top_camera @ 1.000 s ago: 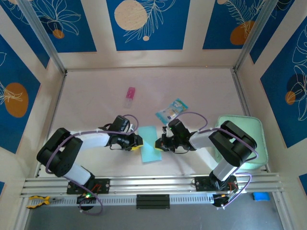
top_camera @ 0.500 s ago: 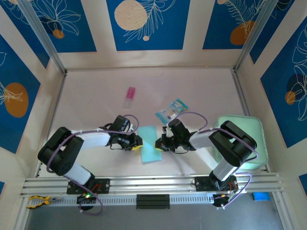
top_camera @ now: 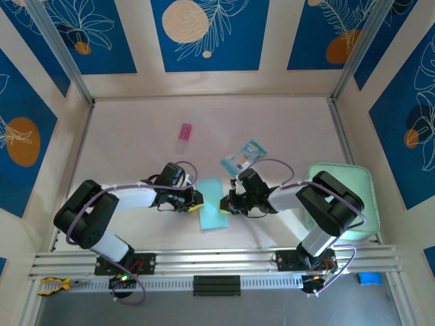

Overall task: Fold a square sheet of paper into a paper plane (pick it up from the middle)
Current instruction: Perform the third fold on the triangle at the bottom-center of the table.

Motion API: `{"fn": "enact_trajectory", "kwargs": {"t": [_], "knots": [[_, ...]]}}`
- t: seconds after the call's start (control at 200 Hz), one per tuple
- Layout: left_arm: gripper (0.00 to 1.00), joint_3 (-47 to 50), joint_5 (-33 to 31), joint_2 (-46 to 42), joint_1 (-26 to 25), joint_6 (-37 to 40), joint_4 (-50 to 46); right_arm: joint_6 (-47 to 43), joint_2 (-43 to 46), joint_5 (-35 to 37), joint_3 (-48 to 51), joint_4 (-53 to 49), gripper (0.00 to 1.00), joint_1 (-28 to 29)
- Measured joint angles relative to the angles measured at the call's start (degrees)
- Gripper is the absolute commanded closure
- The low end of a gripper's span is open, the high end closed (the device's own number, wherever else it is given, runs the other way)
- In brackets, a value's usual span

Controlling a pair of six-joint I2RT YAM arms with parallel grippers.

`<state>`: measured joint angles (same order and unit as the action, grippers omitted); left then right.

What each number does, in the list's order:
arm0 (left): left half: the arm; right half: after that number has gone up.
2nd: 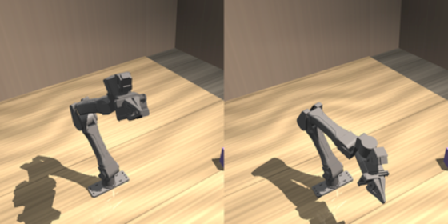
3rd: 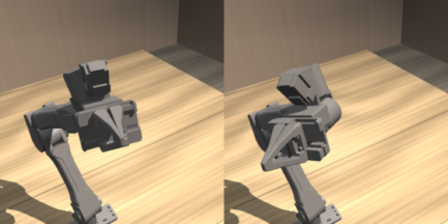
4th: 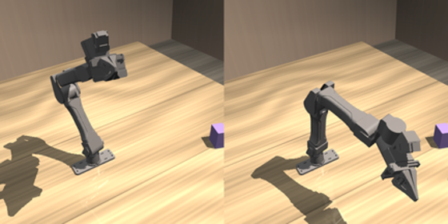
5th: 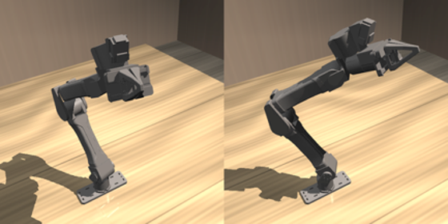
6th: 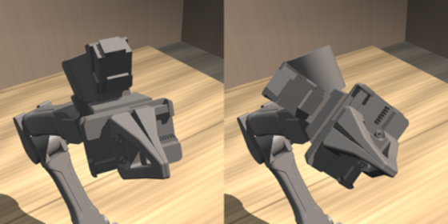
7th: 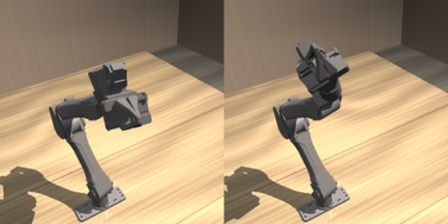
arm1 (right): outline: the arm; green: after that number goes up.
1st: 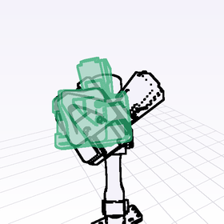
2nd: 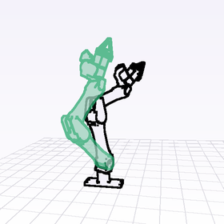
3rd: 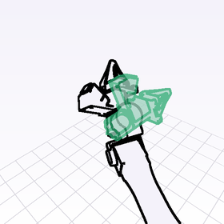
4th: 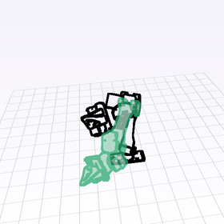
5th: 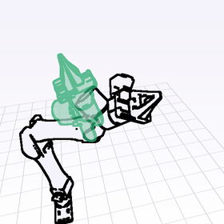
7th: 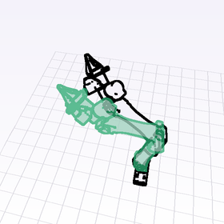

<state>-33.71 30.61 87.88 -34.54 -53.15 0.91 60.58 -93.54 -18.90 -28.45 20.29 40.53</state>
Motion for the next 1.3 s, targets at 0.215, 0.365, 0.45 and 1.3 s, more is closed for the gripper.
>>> {"fn": "enact_trajectory", "kwargs": {"t": [0.215, 0.365, 0.45, 1.3], "knots": [[0.91, 0.0, -0.2, 0.0, -0.1, -0.7, 0.0, 0.0, 0.2, 0.0, 0.1, 0.1, 0.88, 0.0], [0.94, 0.0, -0.7, -0.2, -0.1, -0.8, -0.3, -1.0, 2.3, 1.1, 0.1, -1.3, 0.77, 0.4], [0.95, 0.1, -1.2, -1.3, -0.1, -1.1, -1.0, -2.0, 6.1, 2.7, 0.2, -4.2, 0.67, 0.7], [0.96, 0.2, -2.6, -5.3, -0.1, -3.7, -2.9, -49.4, 11.9, 56.0, -5.2, -12.5, 0.45, 42.9]]}}
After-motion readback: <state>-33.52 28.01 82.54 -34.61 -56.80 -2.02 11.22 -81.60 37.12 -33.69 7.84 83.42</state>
